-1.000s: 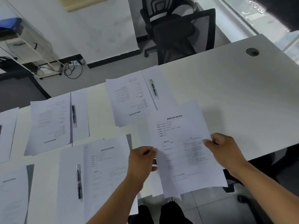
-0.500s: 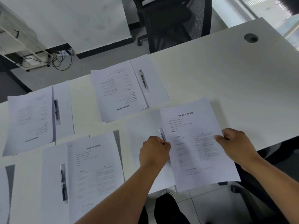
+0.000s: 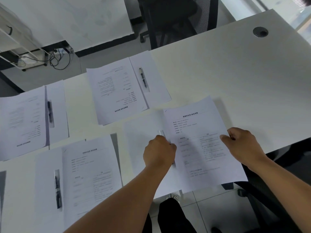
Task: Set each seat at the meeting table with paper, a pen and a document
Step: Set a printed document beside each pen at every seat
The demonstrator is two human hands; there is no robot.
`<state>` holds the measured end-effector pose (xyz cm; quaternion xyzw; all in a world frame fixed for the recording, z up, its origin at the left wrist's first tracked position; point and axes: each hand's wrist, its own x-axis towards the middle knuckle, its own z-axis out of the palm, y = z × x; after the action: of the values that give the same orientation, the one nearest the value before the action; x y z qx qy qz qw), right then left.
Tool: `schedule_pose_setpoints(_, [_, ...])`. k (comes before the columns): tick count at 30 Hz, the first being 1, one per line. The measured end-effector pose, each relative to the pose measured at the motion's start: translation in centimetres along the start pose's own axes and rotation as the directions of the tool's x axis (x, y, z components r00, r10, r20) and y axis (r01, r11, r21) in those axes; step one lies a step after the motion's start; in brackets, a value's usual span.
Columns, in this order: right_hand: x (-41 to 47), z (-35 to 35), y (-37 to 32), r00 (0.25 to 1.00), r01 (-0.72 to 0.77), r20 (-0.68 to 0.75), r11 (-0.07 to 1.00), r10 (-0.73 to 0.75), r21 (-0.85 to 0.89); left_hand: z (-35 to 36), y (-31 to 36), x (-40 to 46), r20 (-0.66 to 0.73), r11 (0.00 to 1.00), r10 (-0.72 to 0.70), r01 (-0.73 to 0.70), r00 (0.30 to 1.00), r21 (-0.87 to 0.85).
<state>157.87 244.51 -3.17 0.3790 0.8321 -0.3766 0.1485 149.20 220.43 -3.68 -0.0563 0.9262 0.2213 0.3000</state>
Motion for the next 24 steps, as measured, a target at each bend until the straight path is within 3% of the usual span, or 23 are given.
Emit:
schedule_pose_setpoints(12, [1.4, 1.8, 1.2, 0.997, 0.064, -0.047, 0.998, -0.065, -0.022, 0.9, 0.1, 0.7, -0.065, 0.991, -0.003, 0.011, 0.998, 0.135])
schedule_pose_setpoints(24, [0.2, 0.8, 0.4, 0.997, 0.062, -0.035, 0.998, -0.063, -0.016, -2.1, -2.1, -0.9, -0.070, 0.997, -0.022, 0.027, 0.997, 0.072])
